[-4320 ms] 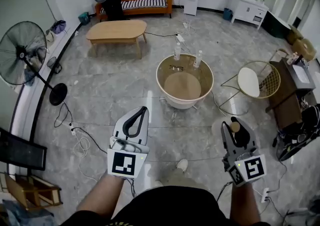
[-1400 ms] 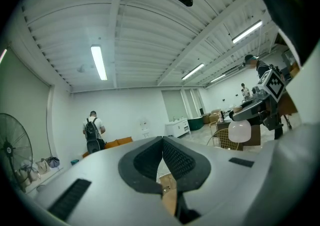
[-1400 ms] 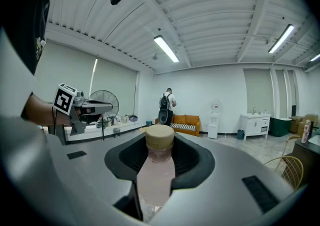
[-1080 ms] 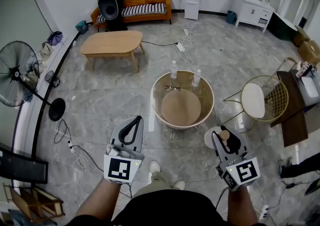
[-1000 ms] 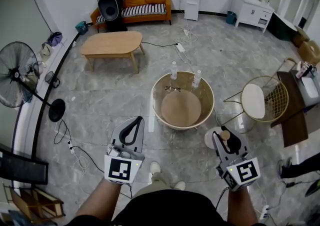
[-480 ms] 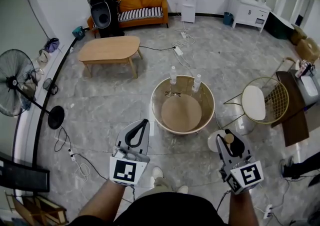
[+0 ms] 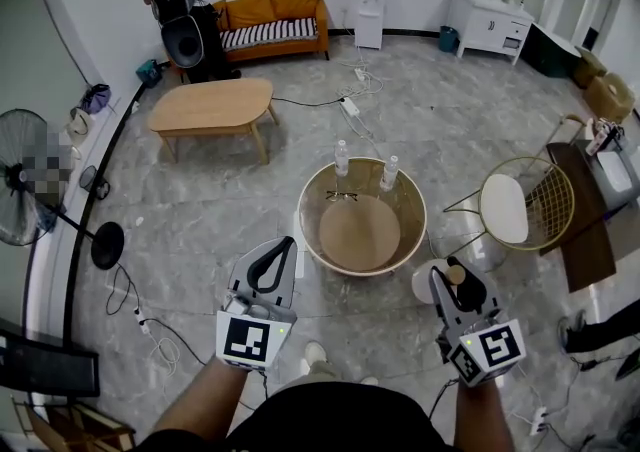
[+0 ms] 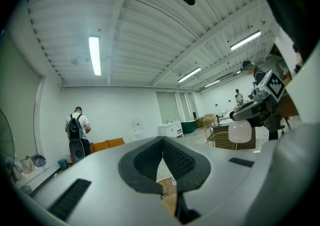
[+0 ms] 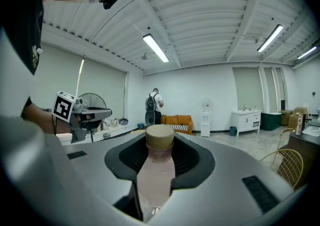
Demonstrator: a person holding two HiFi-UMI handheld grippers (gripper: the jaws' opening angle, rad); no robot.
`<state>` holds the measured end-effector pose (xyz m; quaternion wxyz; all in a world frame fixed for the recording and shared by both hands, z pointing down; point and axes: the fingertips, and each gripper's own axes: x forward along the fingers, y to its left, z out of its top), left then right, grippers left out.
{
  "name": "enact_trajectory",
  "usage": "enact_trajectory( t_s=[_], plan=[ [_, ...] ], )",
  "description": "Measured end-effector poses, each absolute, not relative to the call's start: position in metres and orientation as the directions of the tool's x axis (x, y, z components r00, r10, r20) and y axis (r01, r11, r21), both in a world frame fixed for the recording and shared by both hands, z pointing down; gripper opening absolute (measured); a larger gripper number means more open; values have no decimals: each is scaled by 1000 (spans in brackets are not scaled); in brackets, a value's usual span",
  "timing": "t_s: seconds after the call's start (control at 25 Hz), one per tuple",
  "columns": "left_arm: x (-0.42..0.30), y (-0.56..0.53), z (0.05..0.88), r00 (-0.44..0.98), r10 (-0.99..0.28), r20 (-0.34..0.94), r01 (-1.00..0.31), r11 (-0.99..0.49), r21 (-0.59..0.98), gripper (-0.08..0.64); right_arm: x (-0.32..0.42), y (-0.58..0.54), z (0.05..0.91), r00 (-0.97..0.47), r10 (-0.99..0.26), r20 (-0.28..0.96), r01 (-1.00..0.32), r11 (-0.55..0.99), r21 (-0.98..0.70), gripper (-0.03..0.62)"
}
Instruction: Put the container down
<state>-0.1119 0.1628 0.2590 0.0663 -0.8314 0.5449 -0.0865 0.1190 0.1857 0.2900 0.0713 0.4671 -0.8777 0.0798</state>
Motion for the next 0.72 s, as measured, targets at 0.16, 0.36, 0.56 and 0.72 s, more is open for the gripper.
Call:
enact_trajectory(
  t_s=[0.16, 0.36, 0.56, 0.72],
  plan=[
    [-115, 150, 255, 408, -911, 64, -887, -412, -209, 15, 115, 176, 288, -546, -813, 200, -836, 544, -71, 141],
    [-122, 137, 252, 425, -903, 65, -880, -429, -206, 15, 107, 166, 287, -532, -822, 201, -845, 530, -71, 143],
    [-133, 126, 252, 439, -896, 67, -872, -442, -209, 15, 96, 156, 283, -523, -829, 198, -851, 520, -70, 143],
    [-147, 123, 253, 449, -891, 70, -868, -453, -203, 15, 82, 152, 276, -519, -833, 190, -853, 518, -60, 141]
  ],
)
